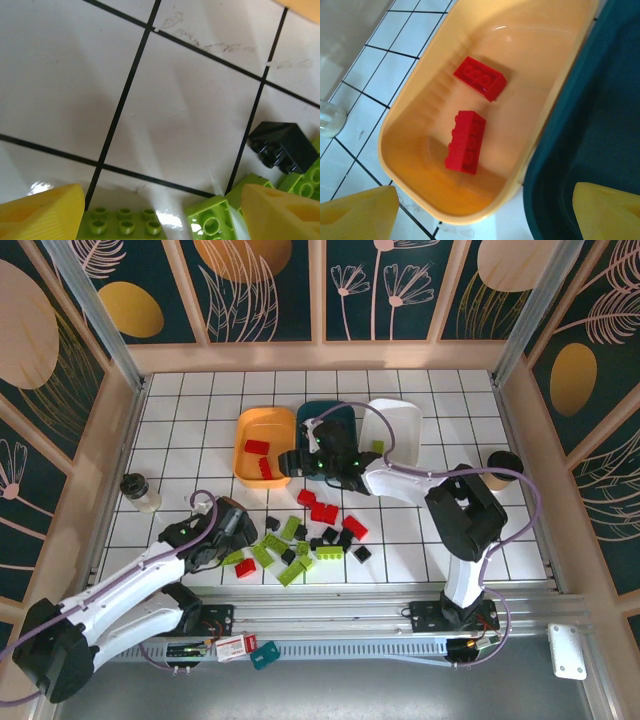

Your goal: Sort the legos into containers by color

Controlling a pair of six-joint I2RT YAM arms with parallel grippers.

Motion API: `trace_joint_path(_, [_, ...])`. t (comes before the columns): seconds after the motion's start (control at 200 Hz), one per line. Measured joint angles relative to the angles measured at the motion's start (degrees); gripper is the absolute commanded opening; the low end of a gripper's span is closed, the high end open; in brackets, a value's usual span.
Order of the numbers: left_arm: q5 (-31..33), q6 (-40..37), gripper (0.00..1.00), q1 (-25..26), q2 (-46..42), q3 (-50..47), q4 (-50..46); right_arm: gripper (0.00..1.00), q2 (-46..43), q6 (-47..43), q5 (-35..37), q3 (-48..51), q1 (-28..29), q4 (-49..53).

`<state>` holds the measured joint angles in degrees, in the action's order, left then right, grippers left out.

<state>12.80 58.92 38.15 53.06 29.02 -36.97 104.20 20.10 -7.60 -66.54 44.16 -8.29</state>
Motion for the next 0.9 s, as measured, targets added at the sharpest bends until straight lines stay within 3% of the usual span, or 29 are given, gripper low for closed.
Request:
trace_joint_path(0.31, [1.25, 1.46, 0.82, 2.05, 6.16, 3.06, -7.80, 0.90, -5.22, 1.49, 0.02, 6.43, -0.33, -2.78])
trace_joint_path(0.561, [-0.22, 1.46, 0.83, 2.05, 8.17, 1.77, -6.03, 0.90, -7.87, 1.97, 0.04, 9.31, -0.98, -4.04])
trace_joint_path(0.901, [-2.47, 1.38, 0.66, 2.05, 10.36, -1.40, -1.11, 0.90, -10.23, 2.95, 0.24, 11.28, -2.62, -4.85])
